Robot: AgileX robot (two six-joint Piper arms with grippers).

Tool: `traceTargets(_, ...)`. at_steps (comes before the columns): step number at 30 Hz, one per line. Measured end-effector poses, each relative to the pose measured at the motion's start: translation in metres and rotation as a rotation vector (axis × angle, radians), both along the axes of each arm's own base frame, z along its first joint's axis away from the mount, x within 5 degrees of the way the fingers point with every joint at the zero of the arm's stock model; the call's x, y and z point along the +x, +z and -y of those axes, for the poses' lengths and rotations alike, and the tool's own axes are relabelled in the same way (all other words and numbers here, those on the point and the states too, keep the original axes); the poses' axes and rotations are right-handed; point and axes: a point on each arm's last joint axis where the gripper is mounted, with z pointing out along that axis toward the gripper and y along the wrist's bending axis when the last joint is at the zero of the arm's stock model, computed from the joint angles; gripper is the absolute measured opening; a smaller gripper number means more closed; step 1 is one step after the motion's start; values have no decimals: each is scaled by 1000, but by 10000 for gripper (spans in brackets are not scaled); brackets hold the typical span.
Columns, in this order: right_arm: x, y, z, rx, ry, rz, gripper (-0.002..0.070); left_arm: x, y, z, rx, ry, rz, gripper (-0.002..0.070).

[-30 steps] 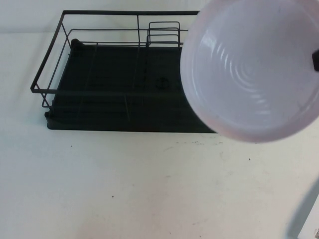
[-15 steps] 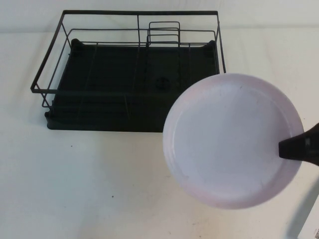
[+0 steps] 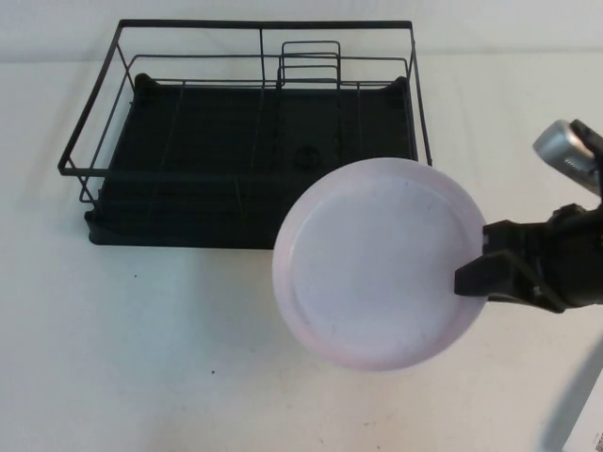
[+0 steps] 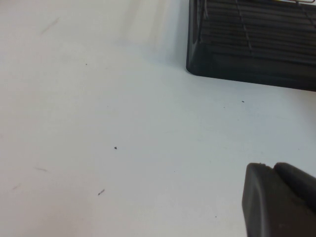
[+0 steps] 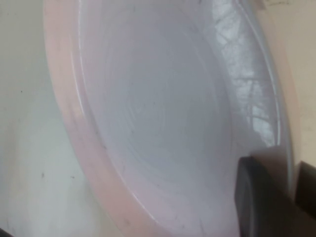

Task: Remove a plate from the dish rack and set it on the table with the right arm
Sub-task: Place the plate from the table

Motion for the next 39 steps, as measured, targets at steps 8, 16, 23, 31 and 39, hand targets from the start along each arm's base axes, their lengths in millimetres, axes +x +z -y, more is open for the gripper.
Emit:
traceTargets(8, 10, -26, -35, -25, 38, -13, 48, 0, 0, 0, 0, 0, 0, -4)
traceTargets(16, 27, -53, -42, -32, -20, -74, 48, 0, 0, 0, 0, 0, 0, -4)
traceTargets(23, 36, -74, -46, -40, -52, -137, 48, 0, 0, 0, 0, 0, 0, -4)
traceTargets(31, 45, -101, -49, -65, -88, -201, 48, 0, 0, 0, 0, 0, 0, -4)
traceTargets(39, 49, -115, -53, -51, -104, -246, 48, 0, 0, 0, 0, 0, 0, -4)
